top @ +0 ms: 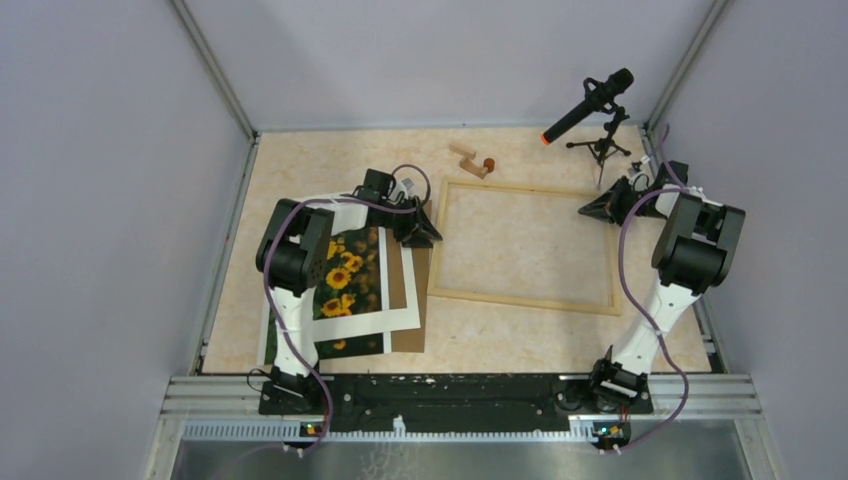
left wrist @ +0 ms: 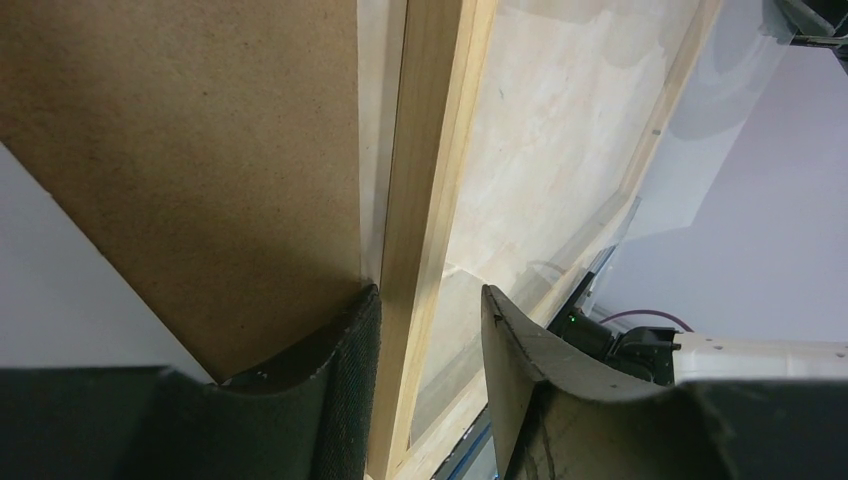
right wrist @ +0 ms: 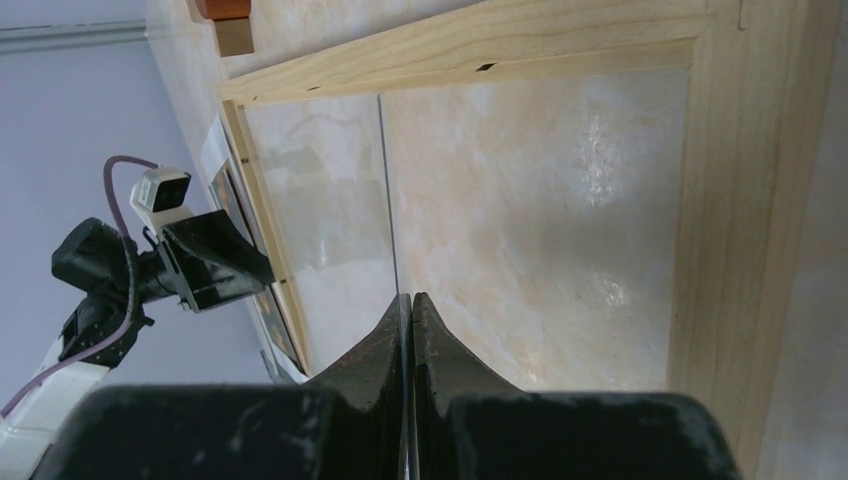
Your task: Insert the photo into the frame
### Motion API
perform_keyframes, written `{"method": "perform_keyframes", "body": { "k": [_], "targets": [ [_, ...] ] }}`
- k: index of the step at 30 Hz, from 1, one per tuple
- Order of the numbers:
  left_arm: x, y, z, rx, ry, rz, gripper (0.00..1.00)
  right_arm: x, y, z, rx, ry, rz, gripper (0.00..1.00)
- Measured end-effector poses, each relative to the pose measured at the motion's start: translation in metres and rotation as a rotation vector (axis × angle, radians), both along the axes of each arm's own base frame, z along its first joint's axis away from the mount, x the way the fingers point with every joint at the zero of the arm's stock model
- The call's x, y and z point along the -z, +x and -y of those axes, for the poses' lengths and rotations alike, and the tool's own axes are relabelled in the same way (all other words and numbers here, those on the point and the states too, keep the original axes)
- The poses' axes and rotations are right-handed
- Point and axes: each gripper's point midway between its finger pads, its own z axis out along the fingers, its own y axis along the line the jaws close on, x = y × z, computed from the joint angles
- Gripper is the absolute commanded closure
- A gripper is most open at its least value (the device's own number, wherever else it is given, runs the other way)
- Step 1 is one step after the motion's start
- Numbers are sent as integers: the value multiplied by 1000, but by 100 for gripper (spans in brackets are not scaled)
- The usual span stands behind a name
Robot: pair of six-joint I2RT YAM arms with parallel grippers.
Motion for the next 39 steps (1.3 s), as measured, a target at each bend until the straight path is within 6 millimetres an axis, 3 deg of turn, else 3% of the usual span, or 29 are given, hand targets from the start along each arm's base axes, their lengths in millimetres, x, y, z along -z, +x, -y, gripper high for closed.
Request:
{"method": "perform_keyframes", "body": {
  "k": [27,31,39],
  "targets": [
    [2,-3,1,-2,-13,-9,56,25,1,-3,81,3,60,100],
    [2,-3,1,-2,-13,-9,56,17,0,-5,85,-6,97,100],
    [2,-3,1,-2,-13,-9,56,-17,6,-9,78,-20,191,100]
  ]
}}
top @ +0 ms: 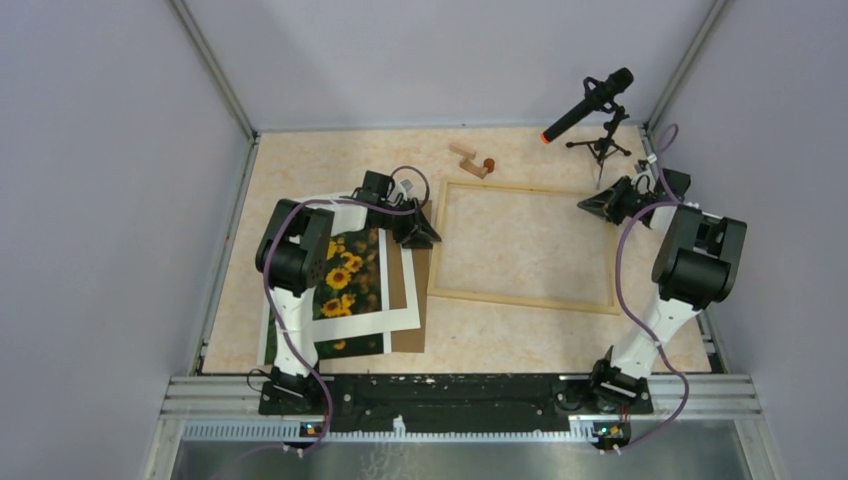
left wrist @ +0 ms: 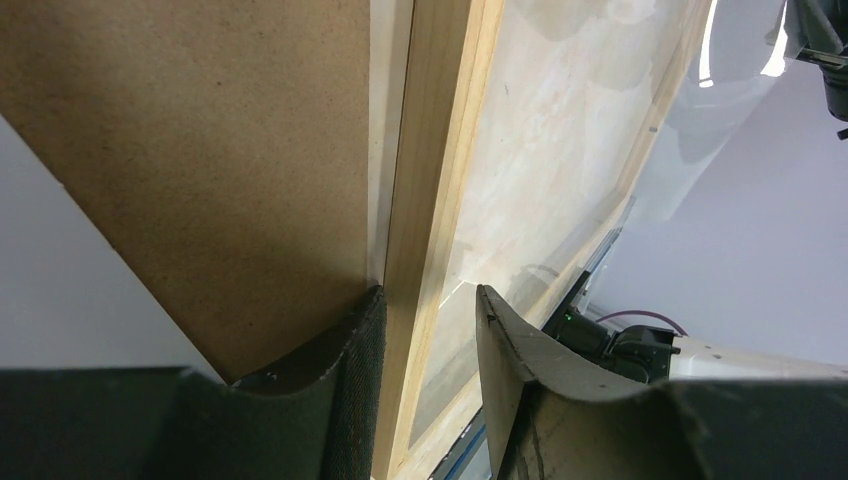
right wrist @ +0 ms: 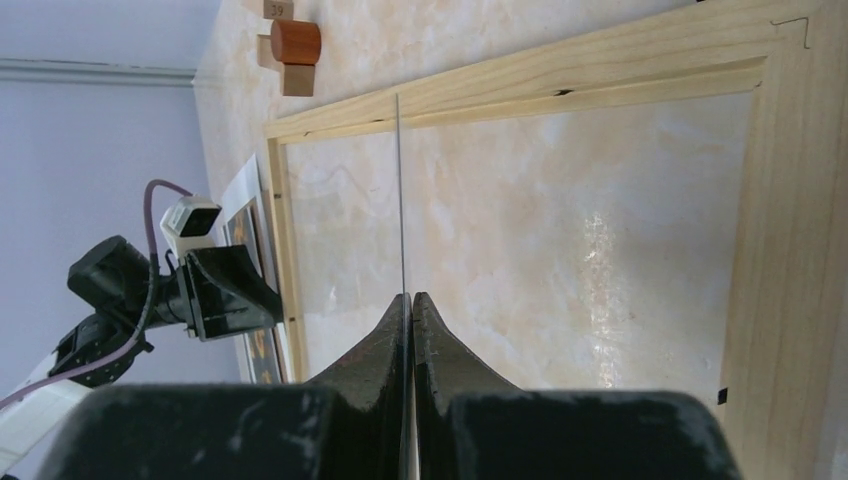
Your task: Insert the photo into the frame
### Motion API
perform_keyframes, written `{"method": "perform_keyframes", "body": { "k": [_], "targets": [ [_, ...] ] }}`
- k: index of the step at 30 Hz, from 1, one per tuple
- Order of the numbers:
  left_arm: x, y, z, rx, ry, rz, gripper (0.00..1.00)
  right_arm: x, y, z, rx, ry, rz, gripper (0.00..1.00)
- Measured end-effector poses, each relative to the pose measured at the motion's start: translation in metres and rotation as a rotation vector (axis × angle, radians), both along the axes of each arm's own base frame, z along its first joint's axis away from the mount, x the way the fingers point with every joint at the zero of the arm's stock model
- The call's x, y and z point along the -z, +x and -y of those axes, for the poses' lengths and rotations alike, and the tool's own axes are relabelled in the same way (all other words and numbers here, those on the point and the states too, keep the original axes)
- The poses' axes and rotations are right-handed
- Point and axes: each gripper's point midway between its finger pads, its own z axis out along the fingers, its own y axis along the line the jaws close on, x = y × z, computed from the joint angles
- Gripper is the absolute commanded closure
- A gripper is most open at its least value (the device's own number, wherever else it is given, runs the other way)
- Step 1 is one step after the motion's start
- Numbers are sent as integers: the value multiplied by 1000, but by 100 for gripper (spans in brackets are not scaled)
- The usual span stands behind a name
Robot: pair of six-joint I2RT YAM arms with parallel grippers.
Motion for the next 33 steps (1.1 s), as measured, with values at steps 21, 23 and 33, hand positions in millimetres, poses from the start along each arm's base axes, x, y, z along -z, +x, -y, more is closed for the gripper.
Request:
{"method": "perform_keyframes", "body": {
  "k": [21,23,33],
  "targets": [
    [0,0,0,1,-2,1,57,-26,-3,-11,-21,66,108,100],
    [0,0,0,1,-2,1,57,-28,-4,-12,-25,72,116,100],
    [0,0,0,1,-2,1,57,-36,-6,-16,-34,93,147,100]
  ]
}}
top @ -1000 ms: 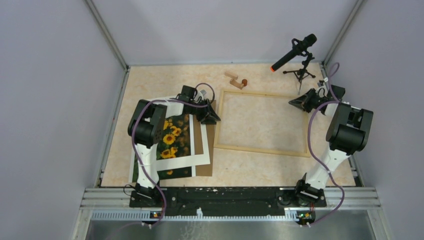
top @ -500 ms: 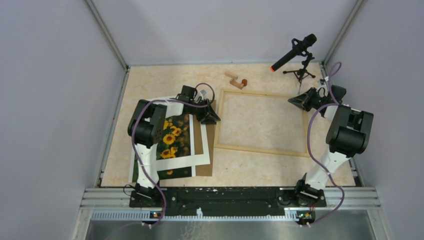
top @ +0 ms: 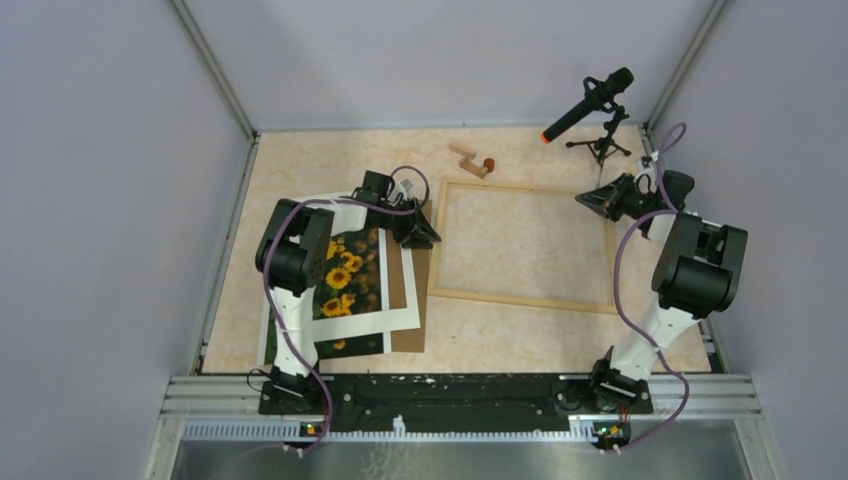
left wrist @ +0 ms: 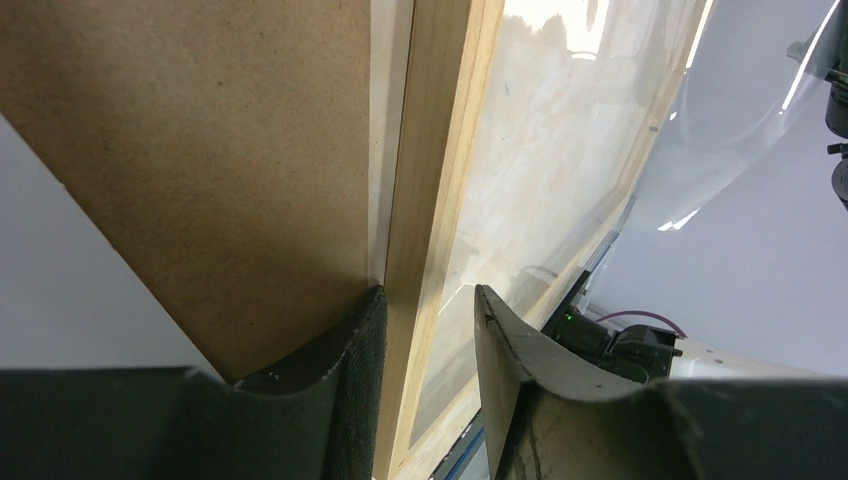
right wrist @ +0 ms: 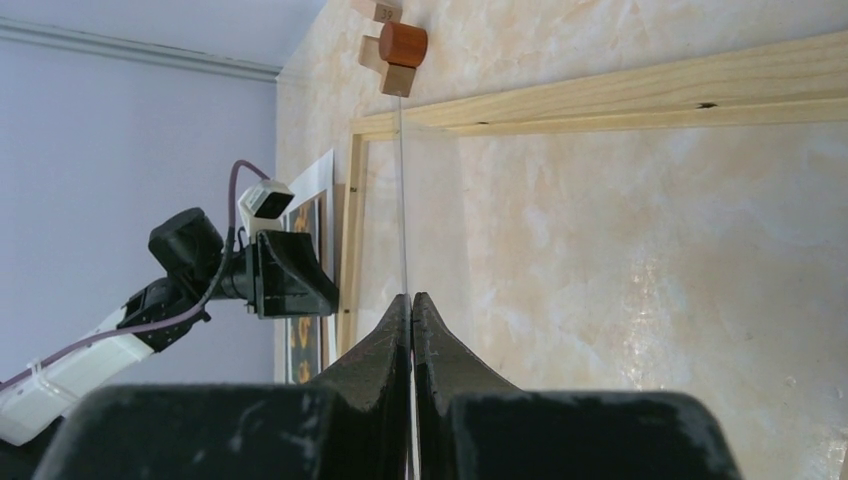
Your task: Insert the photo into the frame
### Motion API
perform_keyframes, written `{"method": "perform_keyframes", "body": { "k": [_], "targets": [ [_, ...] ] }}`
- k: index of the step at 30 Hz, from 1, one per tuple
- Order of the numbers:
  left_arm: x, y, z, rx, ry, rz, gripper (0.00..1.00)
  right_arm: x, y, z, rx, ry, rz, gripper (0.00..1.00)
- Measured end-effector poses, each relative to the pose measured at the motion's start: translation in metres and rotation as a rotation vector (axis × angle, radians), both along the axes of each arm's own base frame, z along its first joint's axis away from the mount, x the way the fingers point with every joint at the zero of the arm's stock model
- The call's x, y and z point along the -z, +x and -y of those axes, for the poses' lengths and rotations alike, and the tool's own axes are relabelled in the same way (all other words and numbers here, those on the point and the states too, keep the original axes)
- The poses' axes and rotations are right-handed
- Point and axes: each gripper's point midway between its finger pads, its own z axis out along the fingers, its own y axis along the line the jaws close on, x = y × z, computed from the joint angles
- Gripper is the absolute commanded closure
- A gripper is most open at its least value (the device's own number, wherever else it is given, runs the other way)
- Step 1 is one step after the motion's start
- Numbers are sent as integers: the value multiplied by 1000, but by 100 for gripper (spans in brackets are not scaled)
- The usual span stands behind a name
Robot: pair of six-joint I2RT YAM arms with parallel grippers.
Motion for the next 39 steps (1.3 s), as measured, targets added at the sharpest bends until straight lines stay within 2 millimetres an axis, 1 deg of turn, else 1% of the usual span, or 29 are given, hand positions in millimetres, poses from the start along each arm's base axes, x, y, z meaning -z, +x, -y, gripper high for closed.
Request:
{"method": "perform_keyframes", "body": {
  "k": [13,30,39],
  "targets": [
    [1,0,0,0,-2,2,57,-21,-3,-4,-13,8,53,100],
    [1,-1,0,2,-5,3,58,-30,-6,-9,-27,25,79,100],
    [1,-1,0,2,-6,5,58,-42,-6,-10,-35,24,113,100]
  ]
}}
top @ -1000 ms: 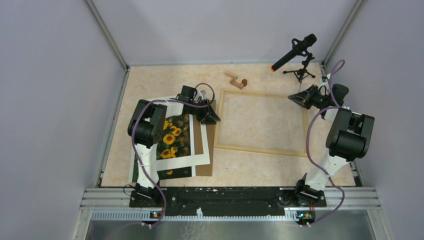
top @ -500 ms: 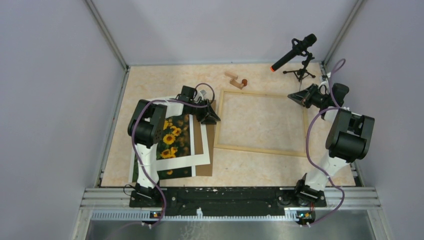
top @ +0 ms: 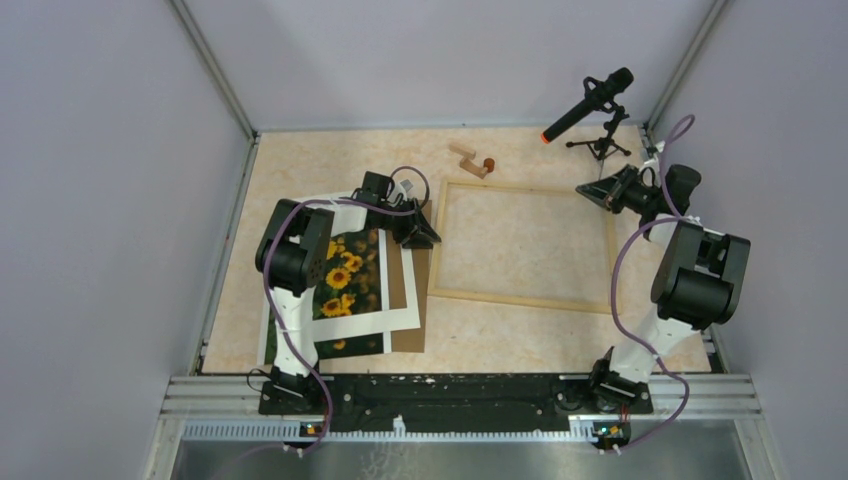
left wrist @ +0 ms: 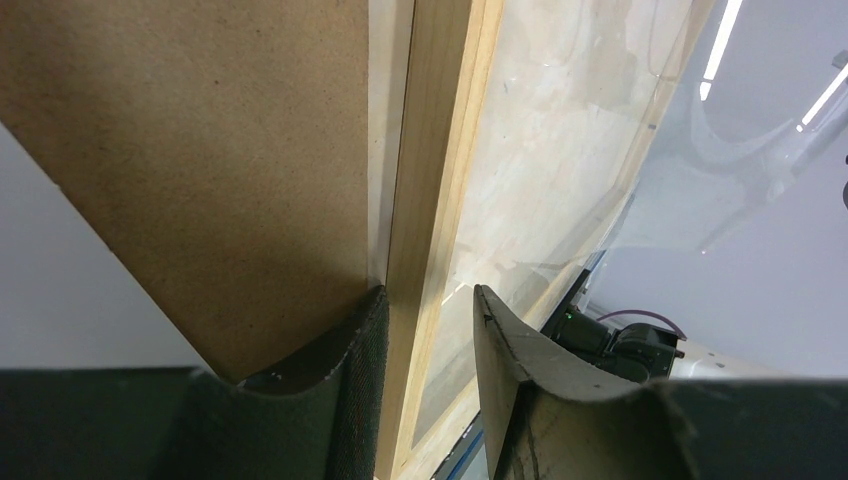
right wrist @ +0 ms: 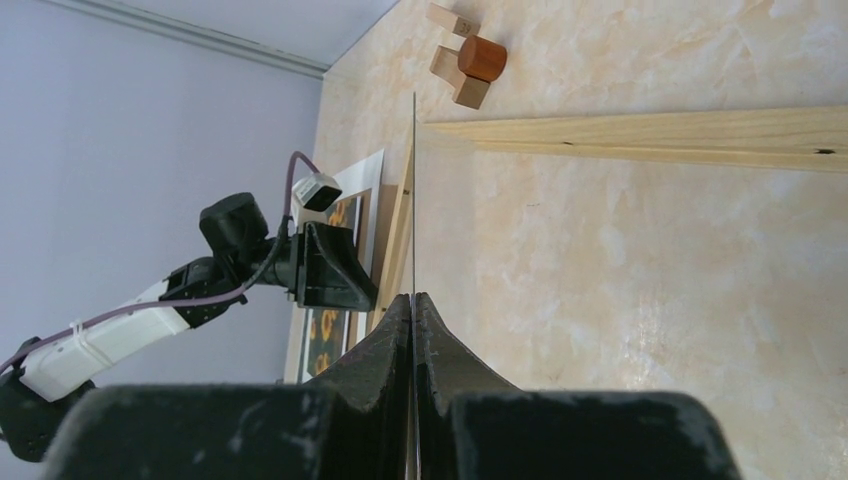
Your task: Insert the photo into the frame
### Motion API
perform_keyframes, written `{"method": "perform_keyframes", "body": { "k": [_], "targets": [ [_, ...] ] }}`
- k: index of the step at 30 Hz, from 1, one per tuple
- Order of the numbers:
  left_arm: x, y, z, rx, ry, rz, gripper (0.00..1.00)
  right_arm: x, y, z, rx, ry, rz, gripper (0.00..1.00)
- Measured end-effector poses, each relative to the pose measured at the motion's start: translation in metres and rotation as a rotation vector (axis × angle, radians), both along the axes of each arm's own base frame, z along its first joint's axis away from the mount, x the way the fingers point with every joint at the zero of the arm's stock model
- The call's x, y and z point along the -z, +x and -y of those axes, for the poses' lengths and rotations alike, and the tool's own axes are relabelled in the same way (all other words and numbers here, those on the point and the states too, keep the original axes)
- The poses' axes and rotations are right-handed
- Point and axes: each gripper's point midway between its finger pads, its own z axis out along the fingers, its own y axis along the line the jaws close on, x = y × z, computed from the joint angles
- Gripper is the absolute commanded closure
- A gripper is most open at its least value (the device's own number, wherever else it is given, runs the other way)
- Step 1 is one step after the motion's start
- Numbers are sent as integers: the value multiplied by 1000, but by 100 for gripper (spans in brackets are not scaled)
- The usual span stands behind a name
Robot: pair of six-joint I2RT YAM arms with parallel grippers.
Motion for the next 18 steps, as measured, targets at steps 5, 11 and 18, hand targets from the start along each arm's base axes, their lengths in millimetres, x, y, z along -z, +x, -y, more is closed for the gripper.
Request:
{"method": "perform_keyframes", "body": {
  "k": [5,11,18],
  "targets": [
    [0,0,0,1,-1,0,58,-2,0,0,-1,1,8,100],
    [0,0,0,2,-2,1,58,-2,-2,-1,1,0,10,100],
    [0,-1,0,3,-4,2,58,-5,-4,-3,0,6,28,100]
  ]
}}
